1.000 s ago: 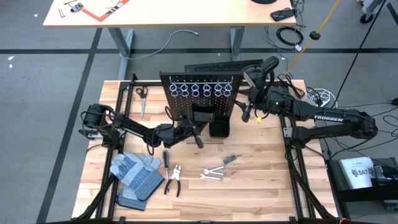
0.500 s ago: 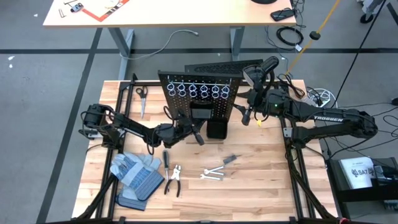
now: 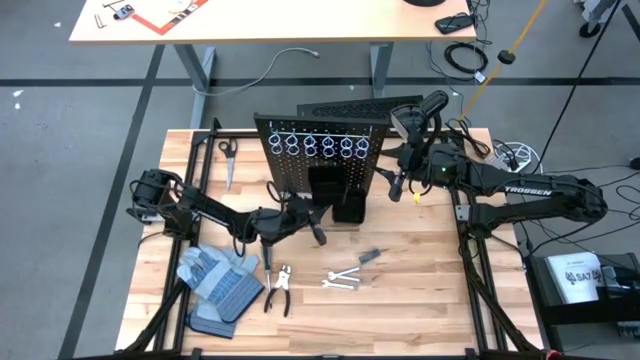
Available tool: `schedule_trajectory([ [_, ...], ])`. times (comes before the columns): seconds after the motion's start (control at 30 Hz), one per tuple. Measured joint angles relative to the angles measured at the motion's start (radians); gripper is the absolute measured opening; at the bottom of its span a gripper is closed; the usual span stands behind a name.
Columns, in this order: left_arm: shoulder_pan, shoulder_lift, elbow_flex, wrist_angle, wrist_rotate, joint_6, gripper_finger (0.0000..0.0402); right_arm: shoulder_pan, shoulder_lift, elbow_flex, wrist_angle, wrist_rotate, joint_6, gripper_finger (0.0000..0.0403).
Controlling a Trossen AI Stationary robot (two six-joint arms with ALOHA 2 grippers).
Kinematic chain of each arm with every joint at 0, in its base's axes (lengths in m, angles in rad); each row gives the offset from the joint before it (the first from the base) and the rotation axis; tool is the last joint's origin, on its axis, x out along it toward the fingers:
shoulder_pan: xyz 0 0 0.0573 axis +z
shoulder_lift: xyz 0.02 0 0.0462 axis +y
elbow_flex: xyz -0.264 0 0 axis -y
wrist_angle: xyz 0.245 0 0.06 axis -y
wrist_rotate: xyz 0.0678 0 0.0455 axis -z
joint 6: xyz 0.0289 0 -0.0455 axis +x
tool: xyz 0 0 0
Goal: Hang tools onto peg board
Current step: Adjust the black pegboard on the table, then return to Home Position
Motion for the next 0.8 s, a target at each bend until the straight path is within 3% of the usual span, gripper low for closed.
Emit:
schedule_trajectory([
  [0.27,-0.037,0.0,0.0,-0.124,-0.054,-0.117,0.0031,0.0,0.0,0.0,0.0,0.001,0.004,0.0201],
  [0.8,-0.155,0.0,0.0,-0.205,-0.129,-0.261,0.0031,0.001,-0.001,0.0,-0.047,-0.001,0.031,0.0201],
])
